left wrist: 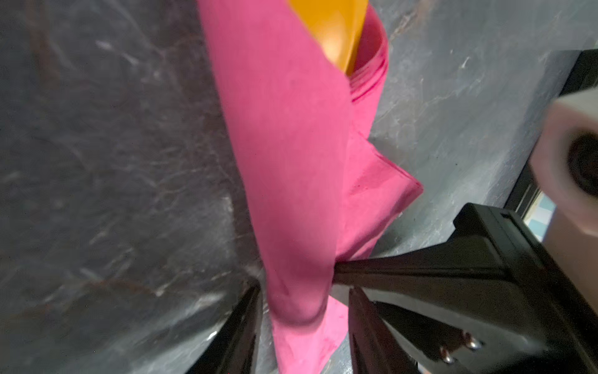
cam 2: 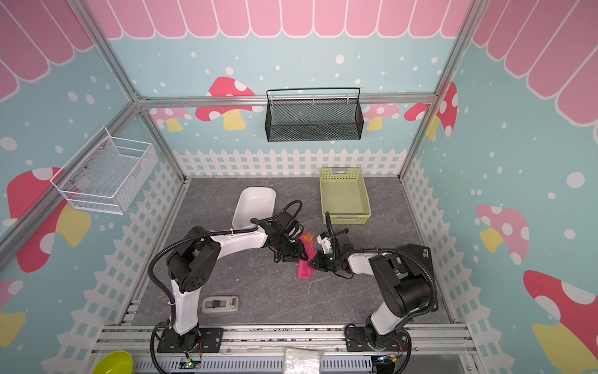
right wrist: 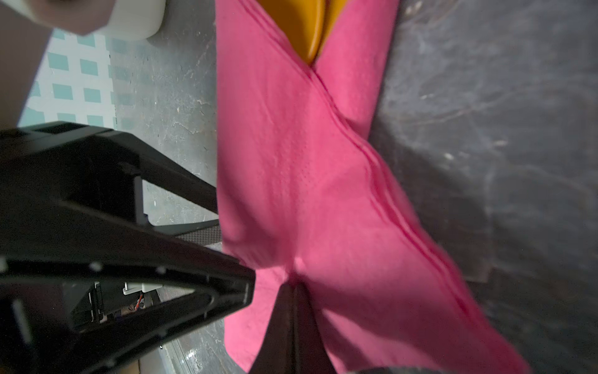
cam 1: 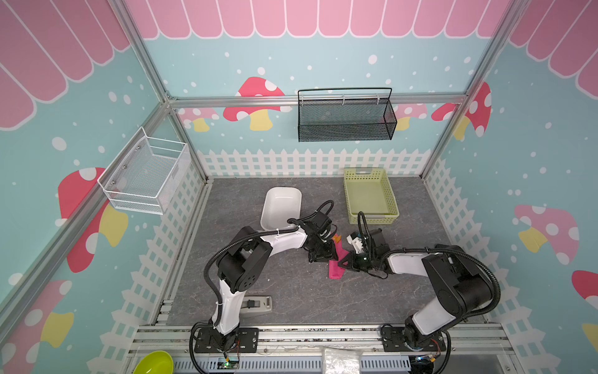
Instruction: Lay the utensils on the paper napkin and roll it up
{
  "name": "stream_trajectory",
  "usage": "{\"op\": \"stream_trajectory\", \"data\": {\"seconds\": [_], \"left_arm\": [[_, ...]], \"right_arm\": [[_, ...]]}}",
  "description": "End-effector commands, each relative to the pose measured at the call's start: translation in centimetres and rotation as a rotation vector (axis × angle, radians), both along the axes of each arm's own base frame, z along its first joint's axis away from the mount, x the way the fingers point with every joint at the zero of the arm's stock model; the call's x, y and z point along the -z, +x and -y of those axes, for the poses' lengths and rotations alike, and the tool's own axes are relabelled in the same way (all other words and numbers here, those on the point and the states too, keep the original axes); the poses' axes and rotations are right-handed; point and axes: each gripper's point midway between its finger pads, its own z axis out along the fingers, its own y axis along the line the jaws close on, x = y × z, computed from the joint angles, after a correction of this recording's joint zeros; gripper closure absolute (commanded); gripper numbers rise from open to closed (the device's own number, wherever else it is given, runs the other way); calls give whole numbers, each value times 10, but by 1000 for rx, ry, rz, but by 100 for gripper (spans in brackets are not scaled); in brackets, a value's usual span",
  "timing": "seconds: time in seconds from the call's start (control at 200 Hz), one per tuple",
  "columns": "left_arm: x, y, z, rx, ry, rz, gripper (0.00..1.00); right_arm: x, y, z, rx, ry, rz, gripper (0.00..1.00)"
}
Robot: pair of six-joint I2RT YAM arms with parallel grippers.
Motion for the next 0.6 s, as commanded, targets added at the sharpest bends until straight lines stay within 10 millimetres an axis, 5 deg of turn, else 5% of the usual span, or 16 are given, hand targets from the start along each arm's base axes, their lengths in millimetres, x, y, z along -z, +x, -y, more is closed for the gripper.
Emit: {"op": "stream_trajectory", "data": {"seconds": [0.0, 0.595], "left_arm": [[24, -14, -11, -10, 72, -60, 56], [41, -15, -6, 3, 114, -98, 63]], "right_arm": [[37, -36, 23, 24, -119, -159, 96], [38, -38, 24, 29, -116, -161, 95]]}}
